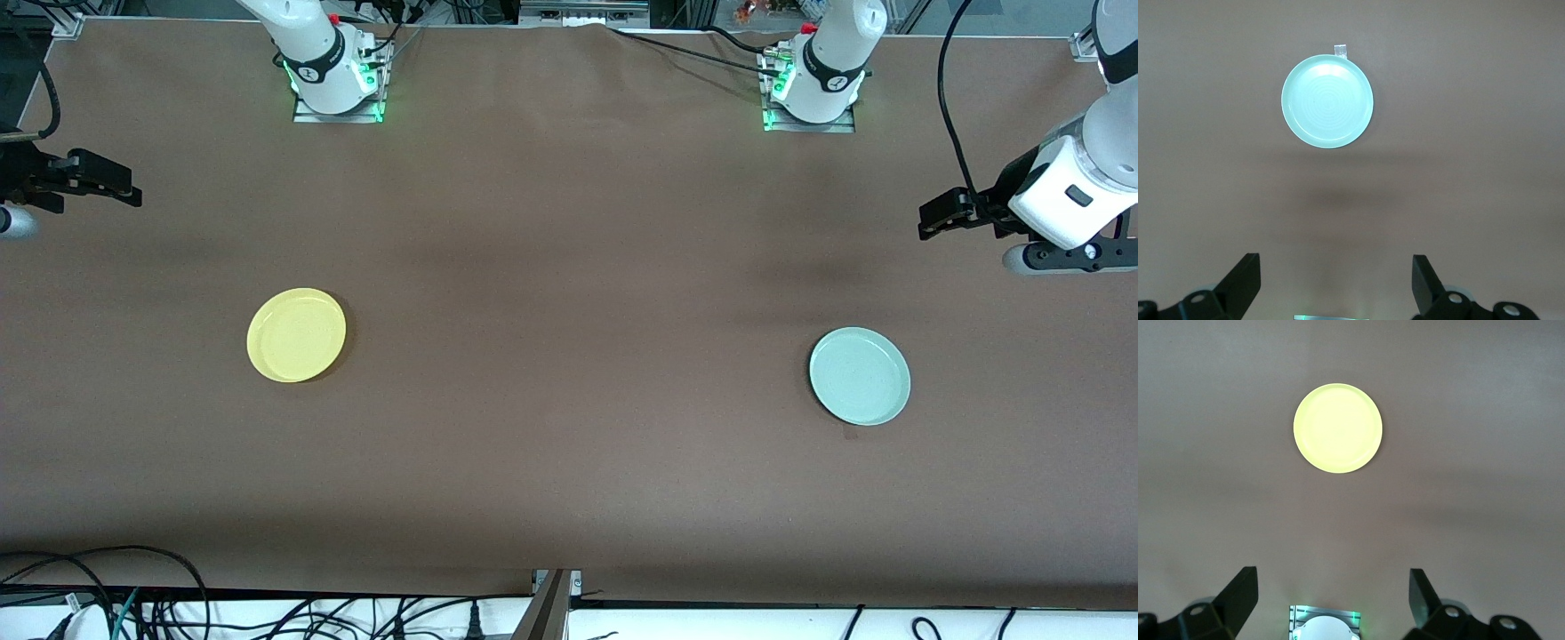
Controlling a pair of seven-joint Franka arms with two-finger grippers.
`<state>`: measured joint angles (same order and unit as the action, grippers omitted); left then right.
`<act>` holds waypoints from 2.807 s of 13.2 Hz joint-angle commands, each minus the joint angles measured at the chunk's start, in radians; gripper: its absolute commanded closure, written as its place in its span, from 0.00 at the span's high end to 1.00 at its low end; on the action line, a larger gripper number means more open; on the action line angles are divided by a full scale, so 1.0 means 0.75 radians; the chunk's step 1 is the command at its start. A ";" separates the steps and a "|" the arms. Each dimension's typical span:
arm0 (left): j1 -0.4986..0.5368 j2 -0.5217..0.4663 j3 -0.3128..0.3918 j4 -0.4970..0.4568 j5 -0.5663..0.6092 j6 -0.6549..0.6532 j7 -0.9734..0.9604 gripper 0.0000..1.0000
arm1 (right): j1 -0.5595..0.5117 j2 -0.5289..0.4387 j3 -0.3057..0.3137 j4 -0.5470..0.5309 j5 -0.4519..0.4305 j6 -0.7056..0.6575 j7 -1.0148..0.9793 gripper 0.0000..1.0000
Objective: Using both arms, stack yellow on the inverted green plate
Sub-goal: 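Reach the left gripper down to the green plate's rim, then grasp the green plate rim with the left gripper and lift it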
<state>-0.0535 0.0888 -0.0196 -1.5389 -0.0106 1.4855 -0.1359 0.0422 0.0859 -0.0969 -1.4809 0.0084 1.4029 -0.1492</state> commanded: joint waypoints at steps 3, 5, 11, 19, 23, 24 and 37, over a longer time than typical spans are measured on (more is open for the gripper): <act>-0.002 0.127 0.002 0.117 0.031 -0.013 -0.009 1.00 | -0.009 -0.002 0.002 0.001 0.013 0.003 0.007 1.00; 0.016 0.135 0.002 0.123 0.031 -0.007 -0.003 1.00 | -0.009 0.000 0.002 0.001 0.013 0.005 0.007 1.00; 0.039 0.235 0.004 0.125 0.033 -0.001 0.005 1.00 | -0.009 0.000 0.002 0.001 0.013 0.003 0.009 1.00; 0.106 0.411 0.002 0.064 0.178 0.205 -0.003 1.00 | -0.009 0.000 0.002 0.001 0.013 0.003 0.007 1.00; 0.176 0.544 0.002 -0.087 0.180 0.620 0.007 1.00 | -0.009 0.002 0.002 0.001 0.013 0.005 -0.001 1.00; 0.182 0.593 0.002 -0.094 0.182 0.682 0.007 1.00 | -0.009 0.000 0.002 0.001 0.013 0.005 -0.001 1.00; 0.323 0.730 -0.011 -0.392 0.182 1.214 0.093 0.97 | -0.017 0.053 0.002 0.001 -0.013 0.009 0.001 1.00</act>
<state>0.1829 0.6593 -0.0167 -1.8082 0.1036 2.3842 -0.0754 0.0349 0.1252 -0.0978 -1.4814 0.0063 1.4047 -0.1493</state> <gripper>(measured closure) 0.000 0.000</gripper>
